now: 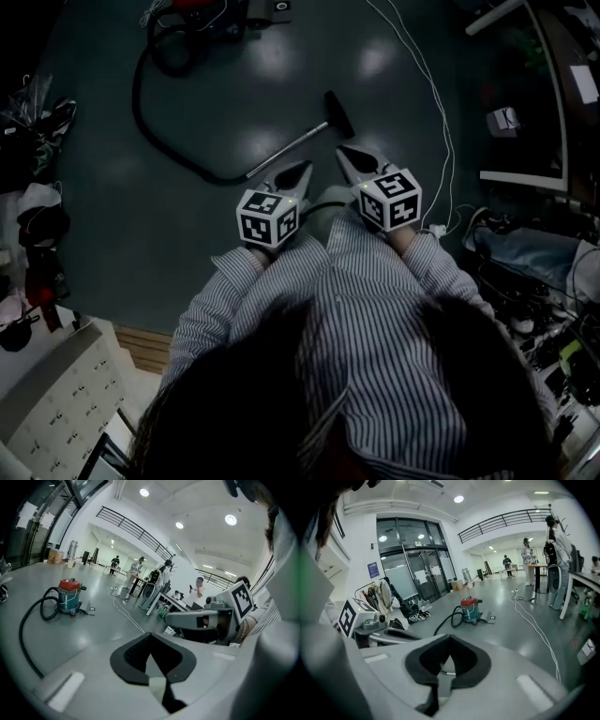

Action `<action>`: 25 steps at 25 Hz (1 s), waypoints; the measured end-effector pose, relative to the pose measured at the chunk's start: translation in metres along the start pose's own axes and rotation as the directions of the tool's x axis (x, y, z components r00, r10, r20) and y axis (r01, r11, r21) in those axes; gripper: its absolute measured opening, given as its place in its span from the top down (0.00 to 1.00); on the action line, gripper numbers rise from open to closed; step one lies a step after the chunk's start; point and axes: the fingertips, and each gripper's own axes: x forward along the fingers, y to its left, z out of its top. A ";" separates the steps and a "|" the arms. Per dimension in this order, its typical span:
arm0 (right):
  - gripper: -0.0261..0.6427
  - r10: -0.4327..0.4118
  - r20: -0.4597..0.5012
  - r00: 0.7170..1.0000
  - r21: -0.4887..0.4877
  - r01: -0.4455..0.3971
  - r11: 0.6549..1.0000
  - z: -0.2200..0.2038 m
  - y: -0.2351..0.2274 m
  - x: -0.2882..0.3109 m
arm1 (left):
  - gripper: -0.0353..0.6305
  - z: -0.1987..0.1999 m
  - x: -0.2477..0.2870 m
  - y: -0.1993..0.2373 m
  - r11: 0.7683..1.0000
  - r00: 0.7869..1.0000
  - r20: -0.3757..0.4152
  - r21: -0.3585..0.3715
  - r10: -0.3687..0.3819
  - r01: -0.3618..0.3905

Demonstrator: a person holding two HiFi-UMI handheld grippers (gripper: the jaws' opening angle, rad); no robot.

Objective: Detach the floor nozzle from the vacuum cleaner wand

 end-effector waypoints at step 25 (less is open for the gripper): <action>0.96 0.130 -0.142 0.981 0.125 -0.113 0.986 -0.074 -0.100 0.104 | 0.94 -0.071 0.117 0.106 0.992 0.989 -0.143 -0.115 0.042 -0.059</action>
